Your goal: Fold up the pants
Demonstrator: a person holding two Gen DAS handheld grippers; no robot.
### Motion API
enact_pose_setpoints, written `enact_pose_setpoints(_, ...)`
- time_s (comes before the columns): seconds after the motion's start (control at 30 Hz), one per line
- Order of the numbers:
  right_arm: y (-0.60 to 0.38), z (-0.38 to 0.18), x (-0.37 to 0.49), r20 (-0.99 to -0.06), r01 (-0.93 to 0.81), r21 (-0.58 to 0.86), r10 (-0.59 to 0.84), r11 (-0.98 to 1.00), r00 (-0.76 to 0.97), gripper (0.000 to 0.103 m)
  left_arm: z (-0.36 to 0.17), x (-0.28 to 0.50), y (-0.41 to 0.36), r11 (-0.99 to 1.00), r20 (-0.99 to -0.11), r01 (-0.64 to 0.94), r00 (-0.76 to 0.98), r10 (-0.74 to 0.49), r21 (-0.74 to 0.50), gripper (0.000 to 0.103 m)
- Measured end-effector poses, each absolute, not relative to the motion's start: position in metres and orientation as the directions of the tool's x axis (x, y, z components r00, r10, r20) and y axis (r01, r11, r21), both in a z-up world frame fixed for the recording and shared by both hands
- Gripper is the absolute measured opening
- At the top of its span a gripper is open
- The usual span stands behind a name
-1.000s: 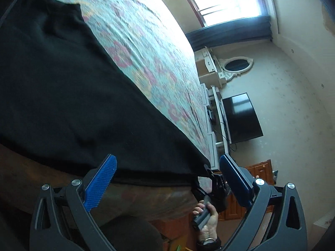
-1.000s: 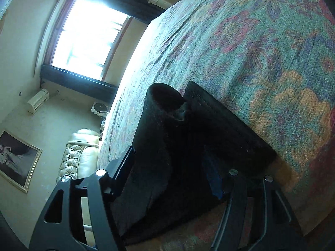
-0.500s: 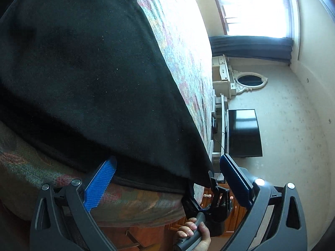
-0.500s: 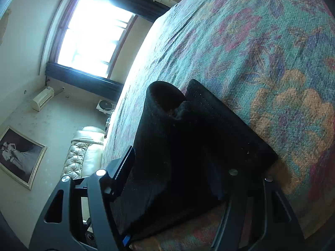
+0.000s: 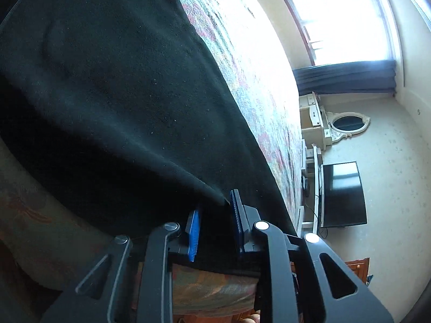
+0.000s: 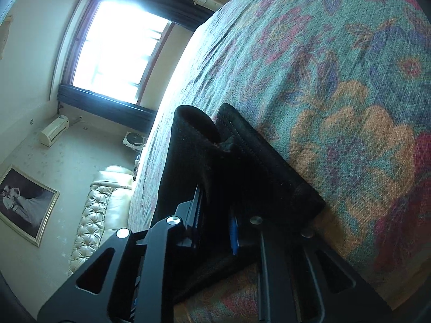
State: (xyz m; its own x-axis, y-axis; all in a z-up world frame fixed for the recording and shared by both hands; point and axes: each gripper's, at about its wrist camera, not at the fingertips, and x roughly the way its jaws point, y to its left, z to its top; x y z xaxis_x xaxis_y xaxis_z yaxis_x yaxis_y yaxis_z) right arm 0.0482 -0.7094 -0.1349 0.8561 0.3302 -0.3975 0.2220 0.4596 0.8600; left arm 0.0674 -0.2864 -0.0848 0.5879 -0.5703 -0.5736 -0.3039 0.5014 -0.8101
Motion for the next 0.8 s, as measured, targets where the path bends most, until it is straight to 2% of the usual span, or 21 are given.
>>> enact_pose_setpoints(0.07,-0.709,-0.134,0.046,-0.380,0.208,0.867,0.330,0.454,0.864,0.014,-0.091,0.067,-0.284,0.489,-0.567,-0.308,0.590,-0.575,-0.816,0.014)
enact_pose_setpoints(0.2,-0.709,-0.128,0.040,-0.336,0.176,0.885,0.332,0.431,0.882,0.011,-0.080,0.064,-0.285,0.527,-0.543,-0.232,0.614,-0.572,-0.817,0.011)
enact_pose_setpoints(0.3,-0.711,-0.118,0.036,-0.307,0.148,0.892,0.333,0.426,0.891,0.009,-0.065,0.059,-0.286,0.532,-0.512,-0.182,0.634,-0.579,-0.827,0.011)
enact_pose_setpoints(0.43,-0.718,-0.101,0.019,-0.269,0.115,0.898,0.325,0.424,0.907,0.007,-0.059,0.048,-0.284,0.547,-0.515,-0.158,0.614,-0.598,-0.822,0.011)
enact_pose_setpoints(0.53,-0.724,-0.103,0.012,-0.302,0.139,0.893,0.341,0.428,0.891,0.007,-0.069,0.039,-0.285,0.564,-0.544,-0.164,0.572,-0.614,-0.810,0.011)
enact_pose_setpoints(0.63,-0.725,-0.114,0.007,-0.303,0.151,0.906,0.356,0.396,0.884,0.016,-0.088,0.038,-0.283,0.537,-0.562,-0.226,0.544,-0.623,-0.813,0.011)
enact_pose_setpoints(0.7,-0.728,-0.121,0.006,-0.306,0.170,0.913,0.347,0.371,0.886,0.047,-0.091,0.038,-0.284,0.550,-0.575,-0.228,0.538,-0.617,-0.804,0.011)
enact_pose_setpoints(0.73,-0.730,-0.123,0.006,-0.312,0.188,0.915,0.333,0.356,0.890,0.050,-0.090,0.038,-0.284,0.555,-0.573,-0.218,0.540,-0.617,-0.803,0.011)
enact_pose_setpoints(0.8,-0.733,-0.128,0.009,-0.313,0.198,0.921,0.331,0.336,0.890,0.050,-0.087,0.039,-0.287,0.551,-0.564,-0.210,0.549,-0.617,-0.807,0.011)
